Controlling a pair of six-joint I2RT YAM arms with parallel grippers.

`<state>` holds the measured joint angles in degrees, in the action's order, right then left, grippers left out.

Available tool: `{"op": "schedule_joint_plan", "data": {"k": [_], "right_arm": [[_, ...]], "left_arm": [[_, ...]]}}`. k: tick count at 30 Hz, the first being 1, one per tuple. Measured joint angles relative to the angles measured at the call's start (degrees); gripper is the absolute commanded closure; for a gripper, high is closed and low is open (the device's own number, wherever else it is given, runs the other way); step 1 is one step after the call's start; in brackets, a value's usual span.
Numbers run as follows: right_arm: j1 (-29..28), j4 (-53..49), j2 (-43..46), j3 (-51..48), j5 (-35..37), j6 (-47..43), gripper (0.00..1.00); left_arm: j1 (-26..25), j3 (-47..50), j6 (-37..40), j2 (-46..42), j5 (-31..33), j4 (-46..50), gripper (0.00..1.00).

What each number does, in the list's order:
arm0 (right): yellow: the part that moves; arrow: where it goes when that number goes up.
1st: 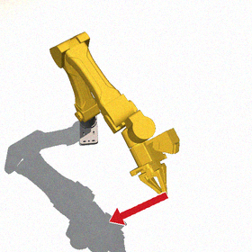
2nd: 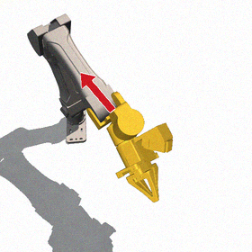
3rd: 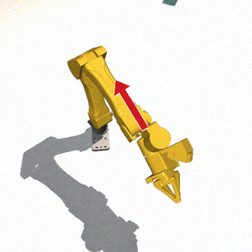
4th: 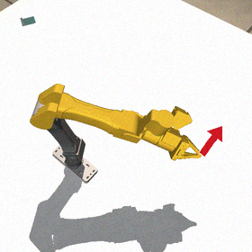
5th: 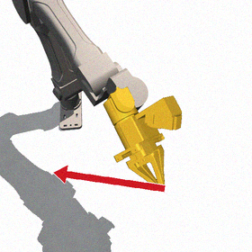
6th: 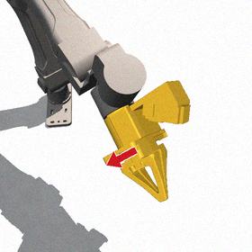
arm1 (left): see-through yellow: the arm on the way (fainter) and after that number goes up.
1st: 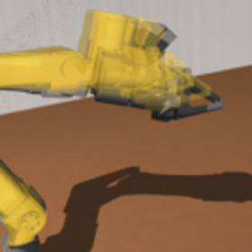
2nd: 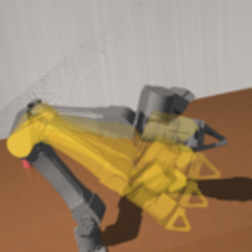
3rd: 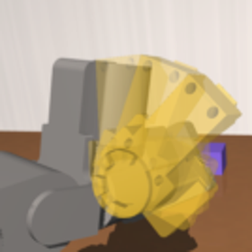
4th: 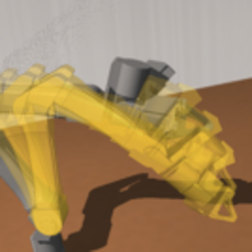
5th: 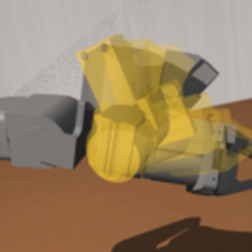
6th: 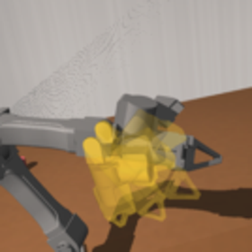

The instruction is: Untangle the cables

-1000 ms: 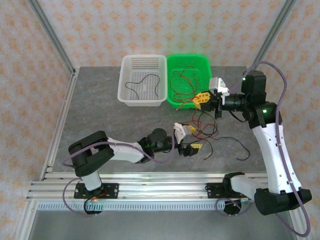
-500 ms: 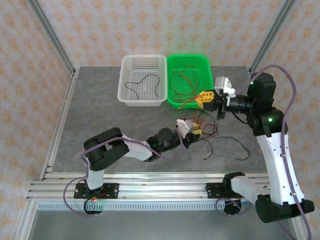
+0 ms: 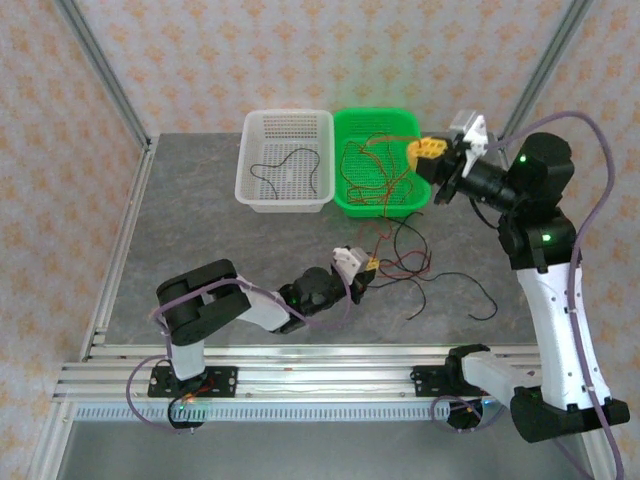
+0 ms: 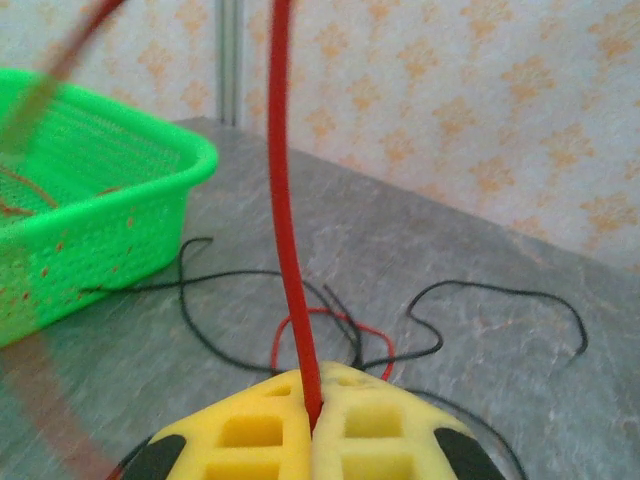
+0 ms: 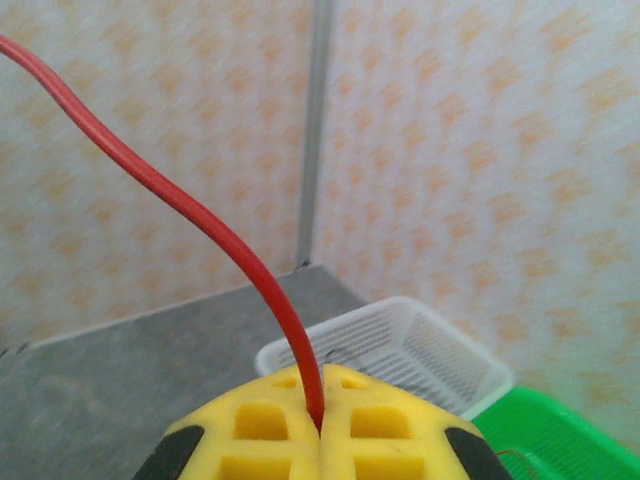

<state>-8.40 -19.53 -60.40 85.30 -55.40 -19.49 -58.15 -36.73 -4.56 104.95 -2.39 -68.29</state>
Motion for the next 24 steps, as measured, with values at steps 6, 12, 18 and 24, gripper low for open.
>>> {"op": "schedule_joint_plan", "data": {"k": [6, 12, 18, 24], "right_arm": [[0.00, 5.51, -3.26, 8.28, 8.04, 6.21, 1.00], [0.00, 8.52, -7.67, 13.66, 13.25, 10.14, 1.00], [0.00, 9.60, -13.81, 19.37, 19.69, 13.25, 1.00], [0.00, 10.19, -21.09, 29.86, 24.22, 16.00, 1.00]], "left_arm": [[0.02, 4.59, -1.51, -3.80, 3.08, -0.31, 1.00], [0.00, 5.79, -2.75, -7.23, 5.33, -0.35, 1.00], [0.02, 8.20, -3.10, -9.62, 7.65, 0.48, 1.00], [0.00, 9.68, -3.10, -11.52, 9.44, 2.08, 1.00]]}}
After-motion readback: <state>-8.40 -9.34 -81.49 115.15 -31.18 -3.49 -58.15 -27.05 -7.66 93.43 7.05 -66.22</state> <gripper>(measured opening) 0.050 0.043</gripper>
